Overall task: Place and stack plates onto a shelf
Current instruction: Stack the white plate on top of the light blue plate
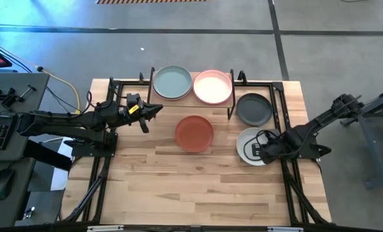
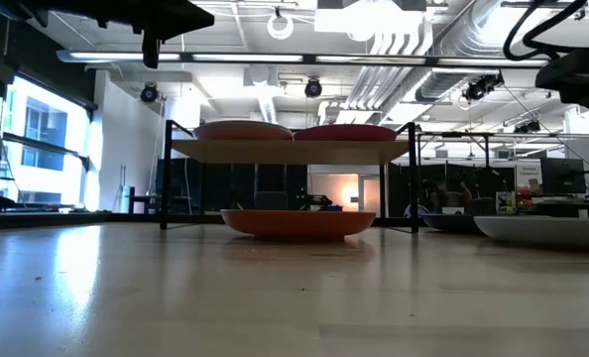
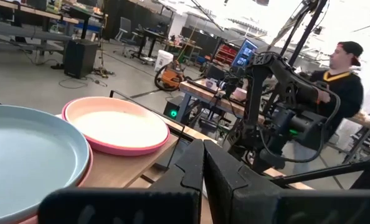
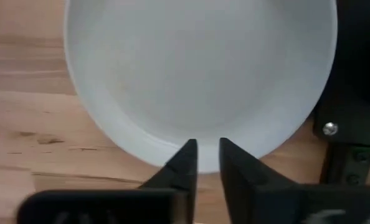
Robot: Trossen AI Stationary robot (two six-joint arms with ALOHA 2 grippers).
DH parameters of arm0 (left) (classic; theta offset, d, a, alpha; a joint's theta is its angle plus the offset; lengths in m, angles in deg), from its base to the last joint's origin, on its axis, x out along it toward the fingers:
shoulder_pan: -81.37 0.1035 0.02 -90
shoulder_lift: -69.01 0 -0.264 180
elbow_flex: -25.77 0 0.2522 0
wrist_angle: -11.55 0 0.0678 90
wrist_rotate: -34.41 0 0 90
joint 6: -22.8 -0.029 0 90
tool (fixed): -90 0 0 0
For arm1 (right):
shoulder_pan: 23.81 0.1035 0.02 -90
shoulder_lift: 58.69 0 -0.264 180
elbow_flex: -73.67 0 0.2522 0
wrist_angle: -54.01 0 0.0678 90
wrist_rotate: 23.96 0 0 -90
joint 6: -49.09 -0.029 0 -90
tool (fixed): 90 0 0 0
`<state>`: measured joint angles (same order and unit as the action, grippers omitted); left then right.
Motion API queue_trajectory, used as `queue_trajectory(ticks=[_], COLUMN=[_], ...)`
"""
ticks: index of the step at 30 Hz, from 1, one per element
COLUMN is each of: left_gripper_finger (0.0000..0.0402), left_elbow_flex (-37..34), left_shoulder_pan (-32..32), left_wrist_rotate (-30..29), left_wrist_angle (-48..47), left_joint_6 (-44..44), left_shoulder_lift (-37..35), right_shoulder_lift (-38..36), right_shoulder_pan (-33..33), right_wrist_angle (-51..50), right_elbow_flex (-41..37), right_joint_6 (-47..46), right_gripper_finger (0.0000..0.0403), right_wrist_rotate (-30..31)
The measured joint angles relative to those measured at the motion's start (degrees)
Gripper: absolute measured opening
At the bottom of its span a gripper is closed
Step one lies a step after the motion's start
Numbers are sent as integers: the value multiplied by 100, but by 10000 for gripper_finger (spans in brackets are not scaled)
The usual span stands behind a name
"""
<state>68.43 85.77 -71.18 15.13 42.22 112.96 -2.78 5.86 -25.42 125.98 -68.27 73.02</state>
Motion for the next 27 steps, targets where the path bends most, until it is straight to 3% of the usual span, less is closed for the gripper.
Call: queue_trajectory(ticks=[4,9,16,22,27], left_gripper_finger=[0,0,0,0,0], left_elbow_flex=[0,0,0,0,0], left_shoulder_pan=[0,0,0,0,0], left_wrist_rotate=[-1,-1,-3,-6,-6], left_wrist_angle=[0,0,0,-75,-120], left_joint_6=[3,5,10,154,153], left_shoulder_lift=[0,-1,0,1,1], right_shoulder_lift=[3,45,608,1228,1630], right_shoulder_pan=[120,150,-160,-557,-767], right_wrist_angle=[122,796,1731,1709,2328], right_elbow_flex=[-4,-5,-5,-5,-5], right_joint_6=[-74,711,1605,2240,2952], right_gripper_finger=[115,161,167,167,167], right_wrist_rotate=[-80,136,-105,-185,-672])
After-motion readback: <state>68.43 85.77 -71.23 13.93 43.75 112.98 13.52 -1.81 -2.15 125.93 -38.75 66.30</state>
